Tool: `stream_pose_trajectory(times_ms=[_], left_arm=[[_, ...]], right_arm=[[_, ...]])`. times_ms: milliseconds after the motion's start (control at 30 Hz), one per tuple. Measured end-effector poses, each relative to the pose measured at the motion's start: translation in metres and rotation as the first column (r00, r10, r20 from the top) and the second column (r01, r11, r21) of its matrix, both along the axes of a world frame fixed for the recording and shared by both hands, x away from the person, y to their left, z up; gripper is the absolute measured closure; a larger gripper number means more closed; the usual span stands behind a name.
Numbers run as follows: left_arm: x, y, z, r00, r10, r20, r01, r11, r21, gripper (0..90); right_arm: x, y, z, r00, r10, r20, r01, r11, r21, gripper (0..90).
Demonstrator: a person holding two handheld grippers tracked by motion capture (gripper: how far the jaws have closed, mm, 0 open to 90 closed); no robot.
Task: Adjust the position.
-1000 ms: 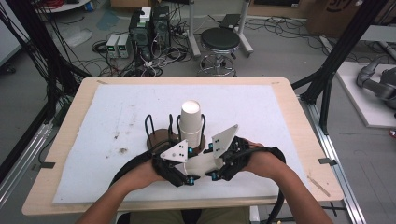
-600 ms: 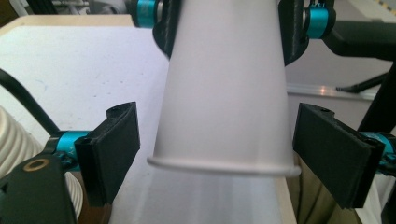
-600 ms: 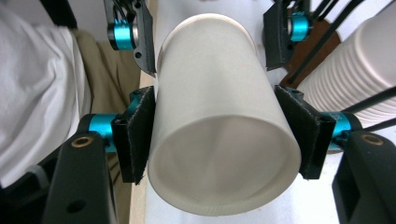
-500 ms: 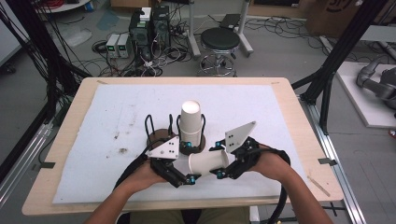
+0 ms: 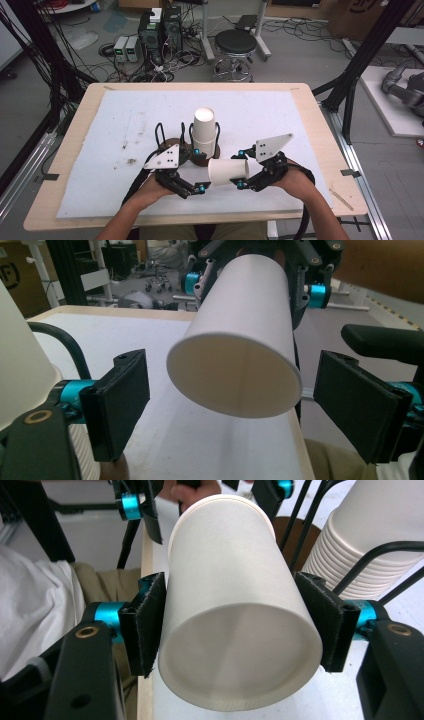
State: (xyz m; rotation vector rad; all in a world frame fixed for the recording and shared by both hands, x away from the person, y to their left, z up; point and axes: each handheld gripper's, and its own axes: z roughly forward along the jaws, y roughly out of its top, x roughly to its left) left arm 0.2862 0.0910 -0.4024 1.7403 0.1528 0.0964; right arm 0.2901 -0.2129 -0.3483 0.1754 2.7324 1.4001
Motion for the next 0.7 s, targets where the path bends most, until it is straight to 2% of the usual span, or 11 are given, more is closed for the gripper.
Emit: stream_pose_trajectory(times_ms=[267, 467, 700], left_arm=[[-0.003, -0.007, 0.0, 1.0, -0.005, -0.001, 0.005, 0.9992, -0.04, 14.9], [-0.004, -0.015, -0.001, 0.9999, -0.015, 0.005, 0.015, 0.9991, -0.041, 14.9], [-0.004, -0.017, -0.001, 0.9996, -0.028, 0.0, 0.027, 0.9977, -0.063, 14.9]], right_arm=[[-0.003, -0.006, -0.01, 0.9991, -0.004, -0.042, 0.008, 0.996, 0.083, 33.3], [-0.004, -0.004, -0.013, 0.9975, 0.013, -0.069, -0.005, 0.993, 0.119, 33.3], [-0.004, -0.004, -0.014, 0.9959, 0.027, -0.087, -0.013, 0.988, 0.157, 33.3]])
